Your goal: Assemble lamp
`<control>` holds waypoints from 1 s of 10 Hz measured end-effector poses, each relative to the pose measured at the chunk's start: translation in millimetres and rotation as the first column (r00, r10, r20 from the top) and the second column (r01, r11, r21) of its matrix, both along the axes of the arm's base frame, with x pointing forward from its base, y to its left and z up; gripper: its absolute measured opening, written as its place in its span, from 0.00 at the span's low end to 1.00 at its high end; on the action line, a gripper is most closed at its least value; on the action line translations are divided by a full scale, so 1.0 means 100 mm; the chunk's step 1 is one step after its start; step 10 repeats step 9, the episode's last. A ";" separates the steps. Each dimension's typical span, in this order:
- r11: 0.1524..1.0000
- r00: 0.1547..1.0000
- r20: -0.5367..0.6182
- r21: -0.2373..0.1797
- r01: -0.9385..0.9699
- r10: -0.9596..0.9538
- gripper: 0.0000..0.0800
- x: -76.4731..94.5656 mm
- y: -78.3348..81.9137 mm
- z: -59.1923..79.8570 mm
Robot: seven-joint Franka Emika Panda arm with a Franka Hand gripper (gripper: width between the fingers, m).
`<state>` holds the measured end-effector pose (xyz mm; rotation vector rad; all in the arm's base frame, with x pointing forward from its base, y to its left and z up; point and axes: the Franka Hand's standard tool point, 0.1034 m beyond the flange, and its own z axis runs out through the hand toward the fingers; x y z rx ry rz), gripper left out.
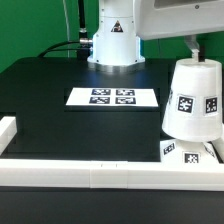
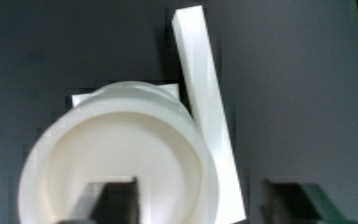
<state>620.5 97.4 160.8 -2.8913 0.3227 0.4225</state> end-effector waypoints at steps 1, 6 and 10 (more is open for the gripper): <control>1.000 1.000 -0.012 0.005 -0.010 0.010 0.57 -0.02 -0.02 0.03; 1.000 0.999 -0.036 0.006 -0.019 0.020 0.87 -0.01 -0.12 0.30; 1.000 0.999 -0.038 0.006 -0.019 0.019 0.87 -0.02 -0.13 0.29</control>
Offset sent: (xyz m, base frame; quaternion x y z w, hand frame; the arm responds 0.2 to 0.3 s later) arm -0.0076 -0.0122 0.0405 -0.0217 -0.0722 0.0043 0.9971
